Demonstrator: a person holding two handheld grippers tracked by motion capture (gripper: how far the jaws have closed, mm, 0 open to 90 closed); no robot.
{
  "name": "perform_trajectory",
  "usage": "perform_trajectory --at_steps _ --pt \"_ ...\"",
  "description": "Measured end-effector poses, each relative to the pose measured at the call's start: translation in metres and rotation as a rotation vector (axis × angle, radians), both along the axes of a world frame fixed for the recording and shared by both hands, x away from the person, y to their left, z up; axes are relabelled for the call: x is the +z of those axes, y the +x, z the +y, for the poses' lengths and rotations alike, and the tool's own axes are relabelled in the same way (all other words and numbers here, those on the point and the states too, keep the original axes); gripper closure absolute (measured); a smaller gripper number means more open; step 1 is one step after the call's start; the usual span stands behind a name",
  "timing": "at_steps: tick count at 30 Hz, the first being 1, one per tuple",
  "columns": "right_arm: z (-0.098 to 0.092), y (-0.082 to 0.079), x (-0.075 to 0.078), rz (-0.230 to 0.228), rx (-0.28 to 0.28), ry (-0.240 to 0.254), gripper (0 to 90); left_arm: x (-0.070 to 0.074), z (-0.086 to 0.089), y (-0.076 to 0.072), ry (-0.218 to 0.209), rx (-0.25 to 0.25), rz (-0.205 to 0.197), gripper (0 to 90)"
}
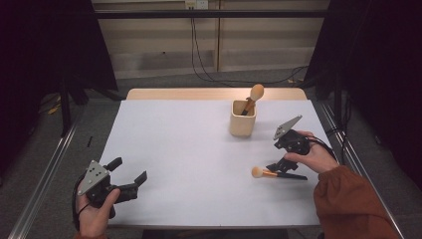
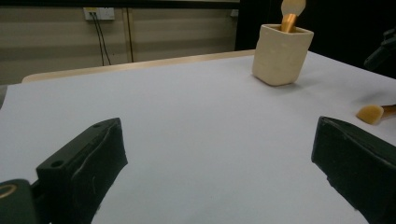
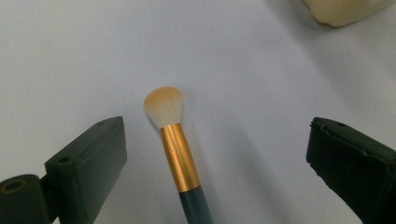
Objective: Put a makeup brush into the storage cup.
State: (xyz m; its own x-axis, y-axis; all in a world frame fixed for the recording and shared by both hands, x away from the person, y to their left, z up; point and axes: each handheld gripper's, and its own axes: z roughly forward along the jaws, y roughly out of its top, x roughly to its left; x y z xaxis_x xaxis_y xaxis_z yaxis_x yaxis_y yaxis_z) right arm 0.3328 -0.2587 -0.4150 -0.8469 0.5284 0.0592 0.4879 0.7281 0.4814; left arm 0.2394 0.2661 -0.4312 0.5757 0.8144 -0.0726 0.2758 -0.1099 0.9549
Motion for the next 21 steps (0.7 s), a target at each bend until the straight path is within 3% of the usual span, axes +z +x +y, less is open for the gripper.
perform_trajectory --at_steps 9,17,21 --pt "0.008 0.003 -0.009 0.053 0.042 -0.089 4.9 0.0 0.0 0.001 0.013 -0.004 0.0 2.9" --pt "0.016 0.003 -0.02 0.084 0.086 -0.126 4.3 -0.001 -0.001 0.001 0.018 -0.005 -0.003 2.9" --pt "0.022 0.002 -0.025 0.09 0.118 -0.176 15.0 -0.001 -0.001 0.001 0.02 -0.006 -0.003 2.8"
